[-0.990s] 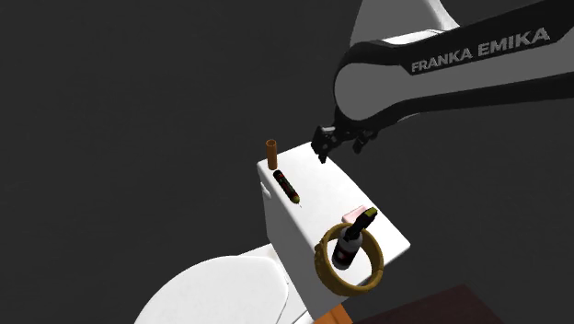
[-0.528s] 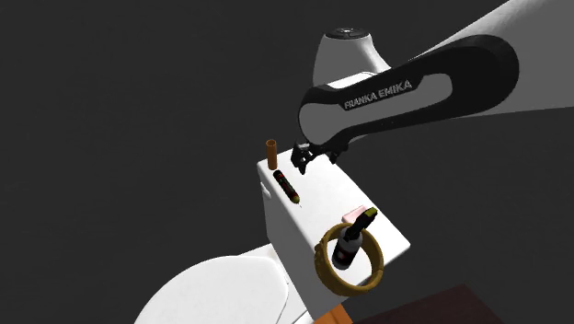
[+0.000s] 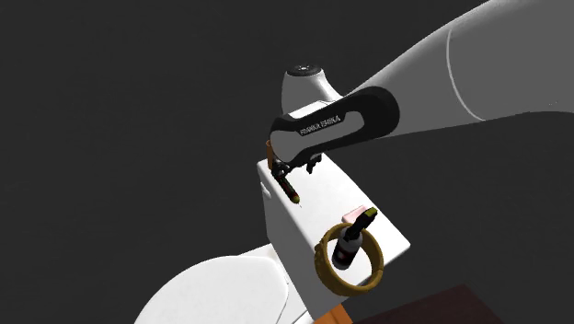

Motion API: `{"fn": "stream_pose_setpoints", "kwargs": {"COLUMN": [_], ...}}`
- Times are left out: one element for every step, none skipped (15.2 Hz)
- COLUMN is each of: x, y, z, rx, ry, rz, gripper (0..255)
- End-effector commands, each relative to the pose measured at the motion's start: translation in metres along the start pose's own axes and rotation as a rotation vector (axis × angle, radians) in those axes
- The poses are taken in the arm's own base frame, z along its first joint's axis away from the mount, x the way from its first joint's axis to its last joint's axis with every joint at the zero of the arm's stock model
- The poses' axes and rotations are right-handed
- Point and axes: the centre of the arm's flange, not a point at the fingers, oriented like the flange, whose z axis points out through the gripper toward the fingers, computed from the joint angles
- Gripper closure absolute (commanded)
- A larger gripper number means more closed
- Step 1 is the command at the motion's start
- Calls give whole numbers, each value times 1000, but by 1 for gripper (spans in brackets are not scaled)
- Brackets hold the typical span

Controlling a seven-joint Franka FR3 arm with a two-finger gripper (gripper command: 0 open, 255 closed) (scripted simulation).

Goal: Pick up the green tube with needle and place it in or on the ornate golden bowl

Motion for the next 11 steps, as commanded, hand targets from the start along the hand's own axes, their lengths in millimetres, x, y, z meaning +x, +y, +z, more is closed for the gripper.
{"fn": "stream_pose_setpoints", "kwargs": {"x": [15,22,28,29,29,29,29,29,29,28,28], "y": [-3,-7,-11,-11,-11,-11,-11,-11,-11,-11,-11], "z": [24,36,47,48,54,59,64,69,75,80,88], "rx": [-2,-3,-4,-4,-4,-4,-4,-4,-4,-4,-4], "ry": [-11,-17,-22,-23,-23,-23,-23,-23,-23,-23,-23], "rz": [-15,-23,-31,-32,-32,-32,-32,-32,-32,-32,-32], "gripper": [0,0,0,0,0,0,0,0,0,0,0]}}
